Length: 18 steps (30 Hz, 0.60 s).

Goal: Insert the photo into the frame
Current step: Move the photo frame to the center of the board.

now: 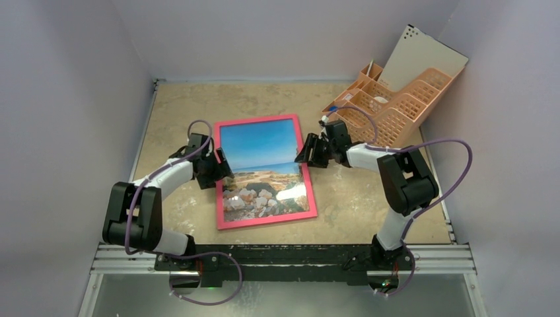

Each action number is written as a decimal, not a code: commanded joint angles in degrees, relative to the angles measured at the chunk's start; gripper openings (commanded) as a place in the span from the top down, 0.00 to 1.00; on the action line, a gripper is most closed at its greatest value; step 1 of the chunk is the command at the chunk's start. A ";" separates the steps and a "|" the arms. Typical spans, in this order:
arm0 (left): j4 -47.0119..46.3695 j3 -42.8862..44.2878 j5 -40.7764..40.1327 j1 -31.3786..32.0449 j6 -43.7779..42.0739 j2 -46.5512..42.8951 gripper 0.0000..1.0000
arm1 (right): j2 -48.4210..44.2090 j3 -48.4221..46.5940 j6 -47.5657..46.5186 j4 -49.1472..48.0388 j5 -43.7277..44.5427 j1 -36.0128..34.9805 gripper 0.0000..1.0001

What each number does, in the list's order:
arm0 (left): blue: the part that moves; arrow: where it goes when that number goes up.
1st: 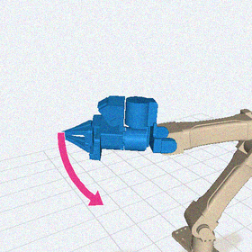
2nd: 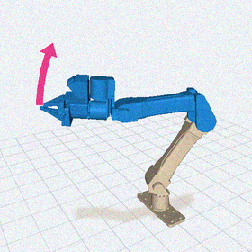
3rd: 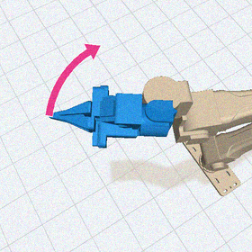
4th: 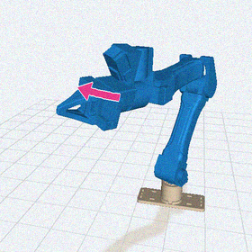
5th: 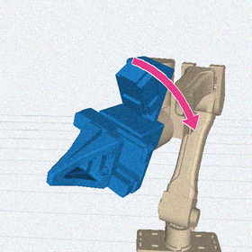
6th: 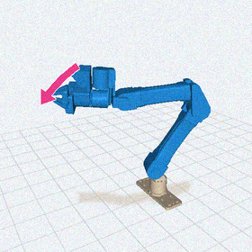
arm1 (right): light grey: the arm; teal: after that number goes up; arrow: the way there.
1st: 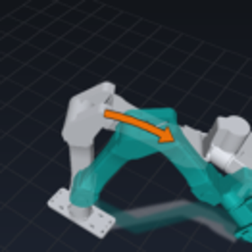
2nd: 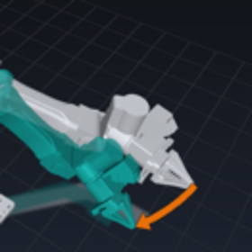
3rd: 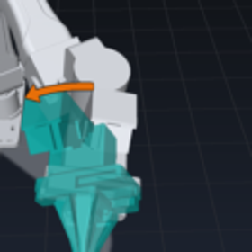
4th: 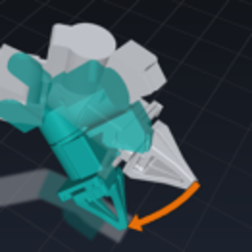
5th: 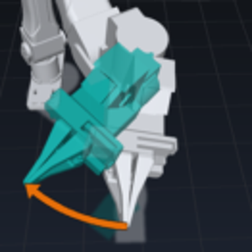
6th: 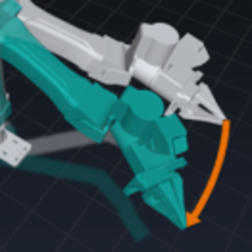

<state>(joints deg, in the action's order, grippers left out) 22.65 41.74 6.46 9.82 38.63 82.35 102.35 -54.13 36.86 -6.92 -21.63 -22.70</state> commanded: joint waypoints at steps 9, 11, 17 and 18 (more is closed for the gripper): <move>-5.16 10.80 6.89 -0.43 4.26 9.84 0.29 | 4.15 -7.58 7.66 -7.23 -5.98 -2.53 0.42; -3.74 11.69 4.99 -0.80 3.95 10.52 0.29 | 4.37 -8.61 7.73 -6.83 -4.85 -2.57 0.43; 2.98 14.65 -6.67 -1.12 1.31 7.85 0.23 | -0.60 -8.92 5.90 -0.82 6.65 -2.57 0.36; 4.75 15.61 -9.44 -1.12 0.68 7.16 0.22 | -2.64 -8.00 5.67 -0.42 7.37 -2.60 0.33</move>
<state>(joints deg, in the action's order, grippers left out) 25.61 52.45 3.42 8.16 39.70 91.85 107.24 -60.82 41.41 -8.82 -16.45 -23.00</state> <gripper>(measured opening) 0.761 0.616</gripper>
